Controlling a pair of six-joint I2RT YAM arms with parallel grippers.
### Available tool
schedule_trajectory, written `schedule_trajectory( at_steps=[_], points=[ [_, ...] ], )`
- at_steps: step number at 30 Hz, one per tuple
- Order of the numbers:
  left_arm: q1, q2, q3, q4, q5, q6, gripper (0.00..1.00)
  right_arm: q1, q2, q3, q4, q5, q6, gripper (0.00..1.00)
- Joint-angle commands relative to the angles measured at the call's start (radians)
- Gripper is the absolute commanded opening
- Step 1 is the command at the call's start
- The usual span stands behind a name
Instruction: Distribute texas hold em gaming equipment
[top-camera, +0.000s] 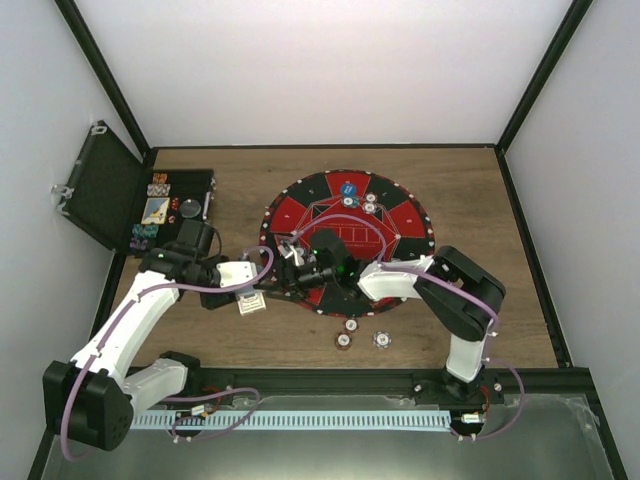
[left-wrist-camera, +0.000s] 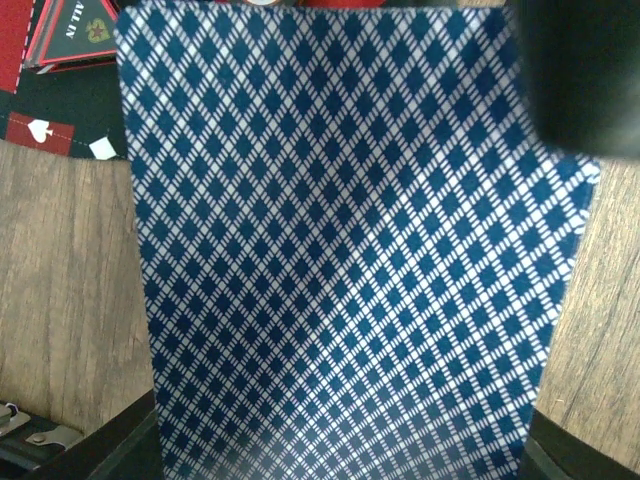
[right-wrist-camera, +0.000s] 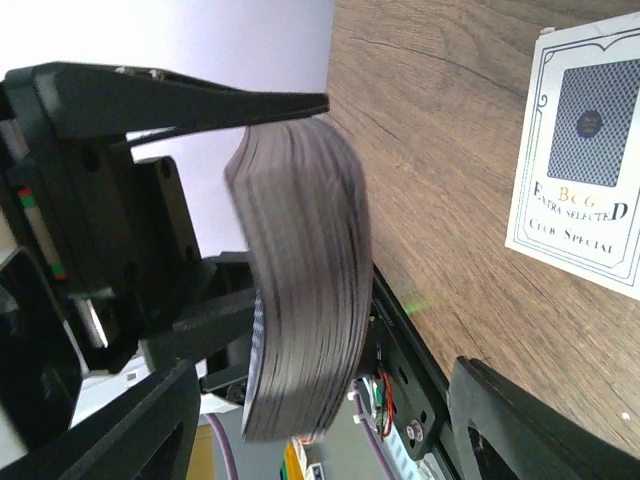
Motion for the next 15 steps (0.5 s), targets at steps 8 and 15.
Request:
schedule_trajectory(
  at_steps=[8,15],
  points=[
    [-0.034,-0.016,-0.006,0.034,0.001,-0.017,0.04,0.011,0.133,0.129,0.106,-0.077,0.074,0.62],
    [-0.046,-0.015,-0.008,0.062,0.007,-0.036,0.18,0.024,0.165,0.125,0.199,-0.098,0.131,0.38]
  ],
)
